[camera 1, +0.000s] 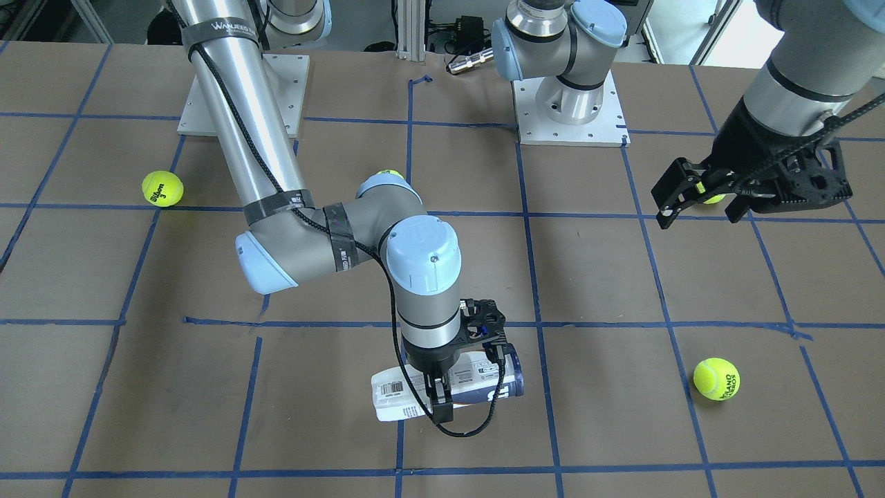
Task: Lift up tennis ball bucket
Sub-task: 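Carry the can with the right gripper toward the left gripper and set it down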
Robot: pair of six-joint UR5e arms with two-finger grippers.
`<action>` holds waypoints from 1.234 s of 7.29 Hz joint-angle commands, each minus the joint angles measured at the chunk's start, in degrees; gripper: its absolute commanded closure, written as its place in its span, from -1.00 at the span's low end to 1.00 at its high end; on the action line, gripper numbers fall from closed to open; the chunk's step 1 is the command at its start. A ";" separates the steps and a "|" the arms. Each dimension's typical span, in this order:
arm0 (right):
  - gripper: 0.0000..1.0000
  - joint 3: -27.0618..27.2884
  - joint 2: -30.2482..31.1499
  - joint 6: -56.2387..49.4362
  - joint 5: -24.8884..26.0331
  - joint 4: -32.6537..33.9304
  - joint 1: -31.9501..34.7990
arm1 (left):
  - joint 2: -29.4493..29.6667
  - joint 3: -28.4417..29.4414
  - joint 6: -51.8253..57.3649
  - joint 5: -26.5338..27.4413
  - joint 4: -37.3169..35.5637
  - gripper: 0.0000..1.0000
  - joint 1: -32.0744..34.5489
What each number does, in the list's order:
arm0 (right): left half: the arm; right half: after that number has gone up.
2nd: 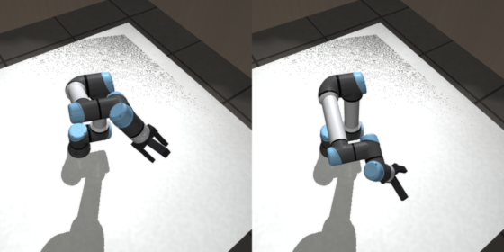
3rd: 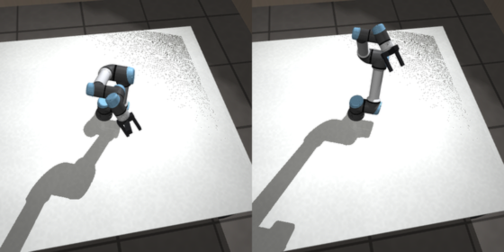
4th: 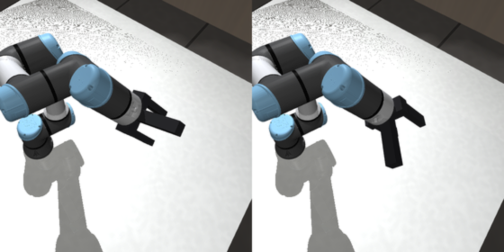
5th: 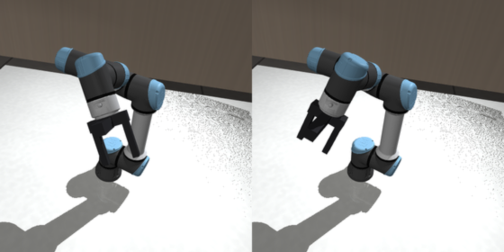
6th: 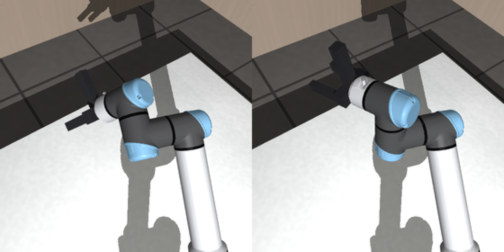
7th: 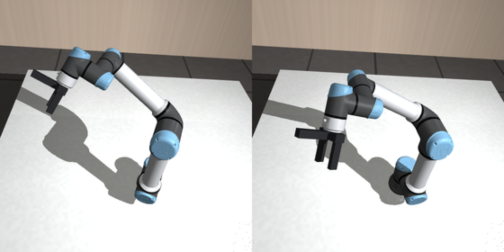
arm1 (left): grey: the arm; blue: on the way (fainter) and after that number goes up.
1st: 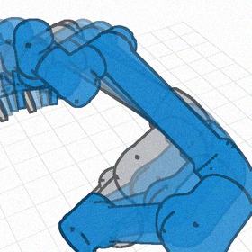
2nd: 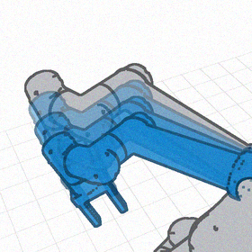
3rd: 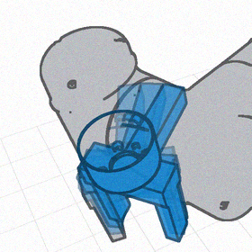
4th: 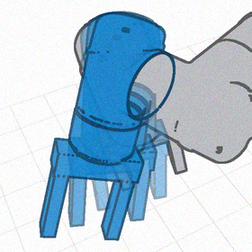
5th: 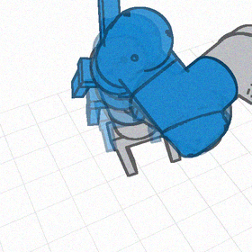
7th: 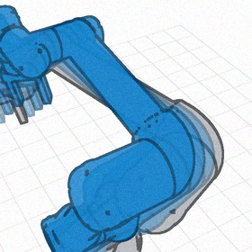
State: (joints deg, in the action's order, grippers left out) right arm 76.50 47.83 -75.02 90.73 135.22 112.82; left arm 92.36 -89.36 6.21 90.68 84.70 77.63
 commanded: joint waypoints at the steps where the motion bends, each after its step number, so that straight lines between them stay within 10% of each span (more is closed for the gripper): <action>1: -0.58 -1.69 -2.90 5.83 -0.30 0.66 1.35 | -0.07 0.06 0.82 -0.07 0.20 -1.00 -0.03; 4: -1.00 -2.93 -4.41 6.20 -0.38 0.13 2.32 | -0.16 -1.78 2.12 -0.77 0.20 -1.00 -0.03; 9: -1.00 -2.23 6.81 7.69 0.75 1.89 0.74 | 0.36 -2.05 4.51 -4.60 -0.06 -1.00 -0.12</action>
State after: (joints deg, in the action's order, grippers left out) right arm 73.98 50.66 -68.61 90.84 136.94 114.38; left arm 92.38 -91.36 10.30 88.83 84.76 77.55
